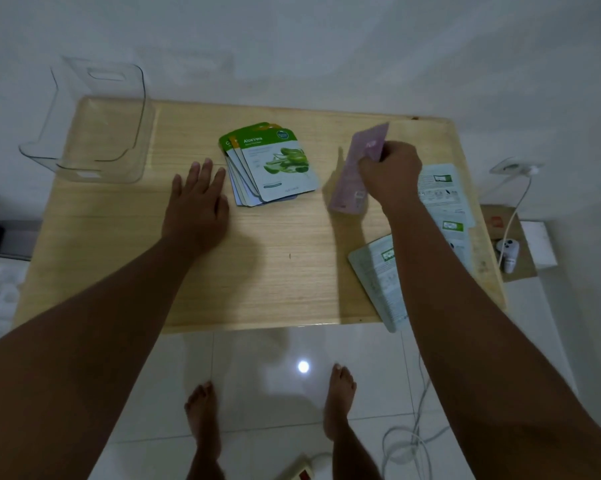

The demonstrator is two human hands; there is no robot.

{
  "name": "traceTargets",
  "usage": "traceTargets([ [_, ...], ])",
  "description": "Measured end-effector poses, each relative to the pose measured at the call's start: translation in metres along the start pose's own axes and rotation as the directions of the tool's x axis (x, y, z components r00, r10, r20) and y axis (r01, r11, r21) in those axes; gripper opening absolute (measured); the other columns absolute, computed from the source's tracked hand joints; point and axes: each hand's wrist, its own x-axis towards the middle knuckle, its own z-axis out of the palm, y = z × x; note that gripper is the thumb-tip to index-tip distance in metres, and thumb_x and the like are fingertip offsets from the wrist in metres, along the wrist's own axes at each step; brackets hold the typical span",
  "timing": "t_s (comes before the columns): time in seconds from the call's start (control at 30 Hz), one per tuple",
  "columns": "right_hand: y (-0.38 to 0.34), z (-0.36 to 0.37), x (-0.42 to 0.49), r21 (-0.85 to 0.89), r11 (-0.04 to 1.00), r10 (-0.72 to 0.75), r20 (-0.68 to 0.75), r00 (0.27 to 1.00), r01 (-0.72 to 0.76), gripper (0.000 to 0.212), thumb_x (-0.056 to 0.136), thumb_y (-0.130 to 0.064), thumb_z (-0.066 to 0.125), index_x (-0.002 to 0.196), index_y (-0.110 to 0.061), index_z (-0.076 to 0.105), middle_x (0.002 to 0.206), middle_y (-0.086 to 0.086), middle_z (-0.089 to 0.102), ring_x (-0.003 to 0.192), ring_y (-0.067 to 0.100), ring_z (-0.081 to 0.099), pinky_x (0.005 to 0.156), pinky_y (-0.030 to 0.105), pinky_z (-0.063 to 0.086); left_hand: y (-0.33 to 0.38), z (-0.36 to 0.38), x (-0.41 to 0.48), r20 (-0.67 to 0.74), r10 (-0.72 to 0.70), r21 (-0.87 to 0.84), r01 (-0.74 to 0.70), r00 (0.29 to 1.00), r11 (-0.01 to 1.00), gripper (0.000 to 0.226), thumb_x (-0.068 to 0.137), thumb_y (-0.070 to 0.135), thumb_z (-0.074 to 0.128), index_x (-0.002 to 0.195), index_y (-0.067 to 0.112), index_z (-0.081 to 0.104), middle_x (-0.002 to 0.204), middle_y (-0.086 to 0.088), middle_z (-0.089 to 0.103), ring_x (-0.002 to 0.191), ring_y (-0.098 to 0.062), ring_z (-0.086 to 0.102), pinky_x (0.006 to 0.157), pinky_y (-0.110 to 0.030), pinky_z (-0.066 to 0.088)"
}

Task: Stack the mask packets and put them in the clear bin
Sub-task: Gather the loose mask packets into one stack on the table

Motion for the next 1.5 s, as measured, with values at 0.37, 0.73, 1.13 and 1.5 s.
traceTargets([
  [0.37,-0.117,0.079,-0.017,-0.128,0.955,-0.226,0.264,0.938,0.267,0.029,0.082,-0.020,0.066,0.108,-0.008,0.062,0.111,0.014,0.065,0.099,0.030,0.067,0.084,0.036,0.057,0.001,-0.002,0.000,-0.004,0.003,0.000,-0.003,1.000,1.000,0.061,0.098,0.035,0.028,0.155,0.014,0.029,0.165,-0.013,0.023,0.154,-0.031,0.014,0.122,-0.051,0.006],
  [0.73,-0.108,0.131,-0.033,-0.179,0.924,-0.255,0.369,0.894,0.337,0.054,0.085,-0.046,0.064,0.122,-0.007,0.059,0.121,0.013,0.063,0.116,0.028,0.057,0.096,0.042,0.051,0.000,-0.003,0.001,0.002,0.007,0.014,-0.007,1.000,1.000,0.063,0.095,0.034,0.029,0.154,0.012,0.032,0.164,-0.014,0.026,0.153,-0.033,0.017,0.121,-0.054,0.010],
  [1.13,-0.031,0.064,-0.025,-0.120,0.972,-0.166,0.244,0.955,0.200,0.044,0.085,-0.042,0.067,0.110,-0.006,0.068,0.103,0.010,0.068,0.090,0.021,0.063,0.068,0.020,0.043,-0.004,0.000,0.001,-0.009,0.008,0.017,-0.008,1.000,1.000,0.061,0.095,0.033,0.029,0.152,0.010,0.035,0.163,-0.015,0.027,0.152,-0.034,0.019,0.120,-0.053,0.009],
  [1.5,0.070,-0.028,-0.069,-0.448,0.892,0.115,0.354,0.928,0.060,0.070,0.075,-0.042,0.077,0.135,-0.017,0.050,0.133,0.014,0.052,0.124,0.035,0.051,0.100,0.044,0.047,-0.001,-0.004,0.005,0.011,0.037,0.074,-0.038,0.999,0.997,0.063,0.095,0.033,0.028,0.151,0.004,0.033,0.159,-0.024,0.029,0.148,-0.041,0.024,0.117,-0.060,0.017],
])
